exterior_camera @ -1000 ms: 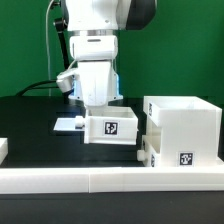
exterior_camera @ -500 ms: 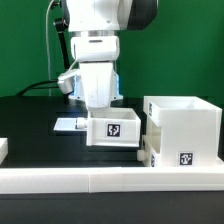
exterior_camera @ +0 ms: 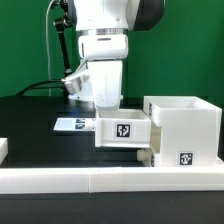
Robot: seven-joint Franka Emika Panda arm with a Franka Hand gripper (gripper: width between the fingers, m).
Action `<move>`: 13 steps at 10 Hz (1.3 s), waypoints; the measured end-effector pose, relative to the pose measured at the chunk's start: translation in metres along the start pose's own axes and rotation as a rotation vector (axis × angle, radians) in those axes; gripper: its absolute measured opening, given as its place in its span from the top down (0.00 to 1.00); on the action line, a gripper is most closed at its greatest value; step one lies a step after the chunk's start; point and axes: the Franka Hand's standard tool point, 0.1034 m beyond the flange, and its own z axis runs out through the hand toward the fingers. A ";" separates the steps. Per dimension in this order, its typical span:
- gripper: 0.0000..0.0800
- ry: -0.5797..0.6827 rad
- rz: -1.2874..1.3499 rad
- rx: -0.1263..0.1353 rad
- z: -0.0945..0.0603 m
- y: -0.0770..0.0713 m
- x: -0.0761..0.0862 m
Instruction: Assemble drawer
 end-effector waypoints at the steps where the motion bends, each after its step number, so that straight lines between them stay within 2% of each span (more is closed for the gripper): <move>1: 0.95 0.000 0.001 0.001 0.001 0.000 0.000; 3: 0.95 0.000 -0.016 -0.005 0.002 -0.004 -0.001; 4: 0.95 0.000 -0.011 0.005 0.002 -0.005 0.001; 5: 0.95 -0.001 -0.012 0.035 0.003 -0.007 0.001; 10: 0.95 0.000 -0.012 0.034 0.004 -0.006 0.003; 13: 0.95 0.000 0.009 0.030 0.001 0.000 0.006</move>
Offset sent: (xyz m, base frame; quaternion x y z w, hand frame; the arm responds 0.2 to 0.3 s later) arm -0.0053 0.0058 0.0025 0.0045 -0.0266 -0.0220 0.9994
